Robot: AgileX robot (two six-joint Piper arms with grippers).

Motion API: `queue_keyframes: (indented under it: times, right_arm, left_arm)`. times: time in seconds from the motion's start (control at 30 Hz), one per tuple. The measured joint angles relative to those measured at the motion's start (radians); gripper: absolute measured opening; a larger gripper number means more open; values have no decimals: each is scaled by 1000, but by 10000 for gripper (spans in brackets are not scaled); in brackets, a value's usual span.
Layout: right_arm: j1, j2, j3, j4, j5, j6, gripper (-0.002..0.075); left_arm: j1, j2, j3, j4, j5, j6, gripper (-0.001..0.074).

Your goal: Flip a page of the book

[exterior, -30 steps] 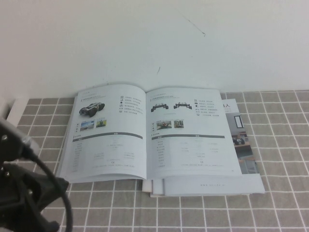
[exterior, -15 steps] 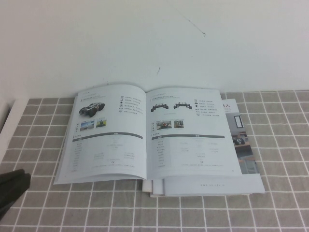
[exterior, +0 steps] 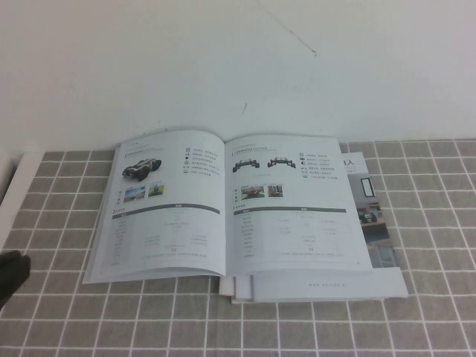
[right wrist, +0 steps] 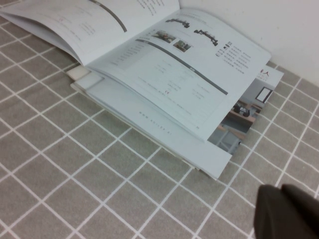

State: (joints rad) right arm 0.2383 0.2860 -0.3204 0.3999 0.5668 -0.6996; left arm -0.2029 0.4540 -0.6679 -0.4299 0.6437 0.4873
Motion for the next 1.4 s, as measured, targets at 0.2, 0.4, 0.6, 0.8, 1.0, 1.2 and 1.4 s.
queue_keyframes:
  times: [0.2, 0.4, 0.6, 0.8, 1.0, 1.2, 1.4]
  right_arm:
    - [0, 0, 0, 0, 0, 0, -1]
    - [0, 0, 0, 0, 0, 0, -1]
    - [0, 0, 0, 4, 1, 0, -1]
    - [0, 0, 0, 16, 2, 0, -1]
    - [0, 0, 0, 16, 2, 0, -1]
    - [0, 0, 0, 18, 2, 0, -1]
    - [0, 0, 0, 18, 2, 0, -1]
  left_arm:
    - [46, -105, 169, 120, -260, -163, -2]
    - [164, -291, 393, 272, -365, -328, -2]
    - [247, -446, 616, 447, -356, -590, -2]
    - [249, -463, 684, 481, -331, -679, -2]
    - [249, -463, 684, 495, -309, -628, -2]
    - [247, -463, 684, 495, -309, -619, -2]
    - [247, -463, 684, 495, -309, -613, -2]
